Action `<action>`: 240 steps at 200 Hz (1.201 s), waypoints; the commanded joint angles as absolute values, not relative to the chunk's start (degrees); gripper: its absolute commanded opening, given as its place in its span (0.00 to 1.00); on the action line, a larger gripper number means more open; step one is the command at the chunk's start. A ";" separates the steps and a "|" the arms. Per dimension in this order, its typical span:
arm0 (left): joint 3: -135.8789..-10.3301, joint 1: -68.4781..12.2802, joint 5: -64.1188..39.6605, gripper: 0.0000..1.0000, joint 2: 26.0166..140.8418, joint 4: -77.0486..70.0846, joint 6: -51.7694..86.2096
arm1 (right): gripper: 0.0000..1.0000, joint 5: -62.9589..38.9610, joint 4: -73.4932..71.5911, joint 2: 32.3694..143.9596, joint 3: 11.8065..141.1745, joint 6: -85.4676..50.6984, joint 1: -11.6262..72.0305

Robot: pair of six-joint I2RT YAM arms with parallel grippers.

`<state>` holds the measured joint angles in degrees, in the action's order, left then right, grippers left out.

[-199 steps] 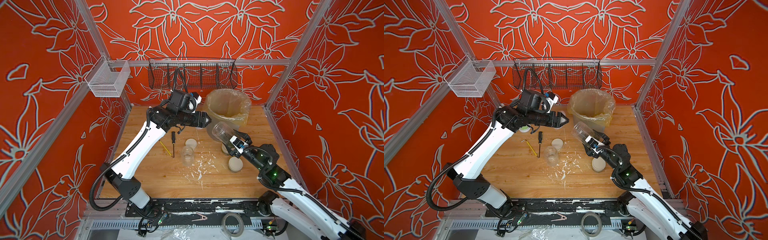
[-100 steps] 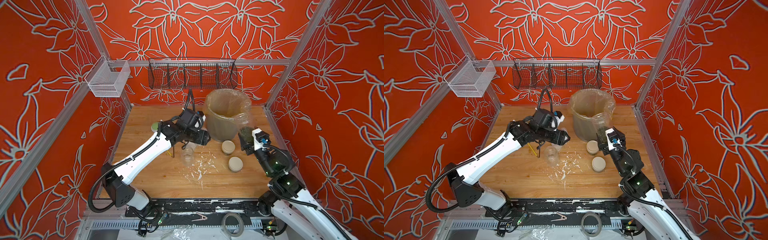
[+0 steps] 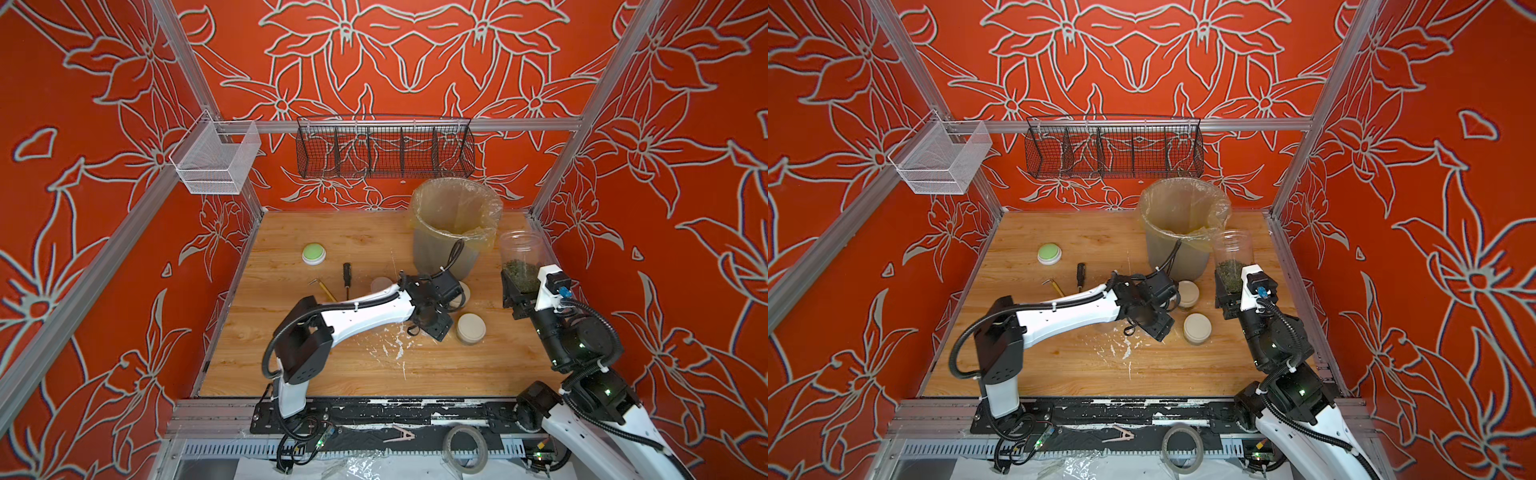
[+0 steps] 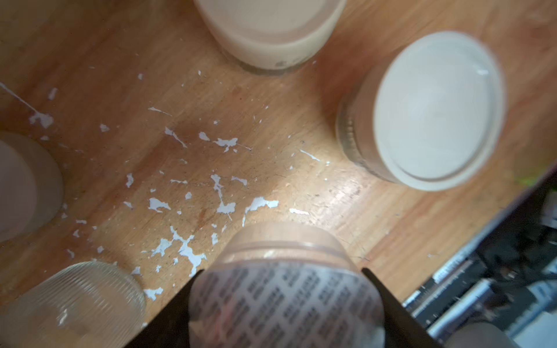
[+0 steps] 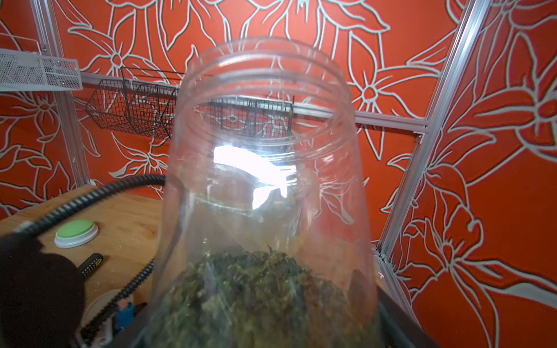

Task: Empty moldy tea leaves from jars
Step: Place the lid at the center of the board.

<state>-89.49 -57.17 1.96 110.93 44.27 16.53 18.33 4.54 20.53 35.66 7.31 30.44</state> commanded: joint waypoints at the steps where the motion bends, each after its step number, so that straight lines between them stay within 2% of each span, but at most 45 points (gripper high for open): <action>1: -90.38 -58.10 5.46 0.74 113.46 44.78 17.26 | 0.42 18.77 4.47 19.94 37.78 6.00 30.50; 95: -85.12 -58.18 8.65 0.80 119.44 37.66 18.80 | 0.42 18.24 5.01 20.81 38.11 5.91 30.46; 136: -84.02 -58.18 7.58 0.97 118.78 36.46 19.50 | 0.42 17.80 4.79 21.73 37.97 5.91 30.42; 148: -83.98 -58.18 7.56 0.98 118.35 36.43 19.51 | 0.42 17.71 4.59 22.05 37.89 5.94 30.49; 187: -83.59 -58.18 6.80 0.98 113.55 35.96 19.29 | 0.42 16.82 4.99 22.98 38.23 6.21 30.48; 240: -84.20 -58.10 6.06 0.99 100.44 35.73 19.34 | 0.41 12.47 6.10 24.21 39.18 6.31 30.49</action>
<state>-82.94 -57.87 6.33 108.31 35.48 18.94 15.75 7.31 23.81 36.05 6.98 30.44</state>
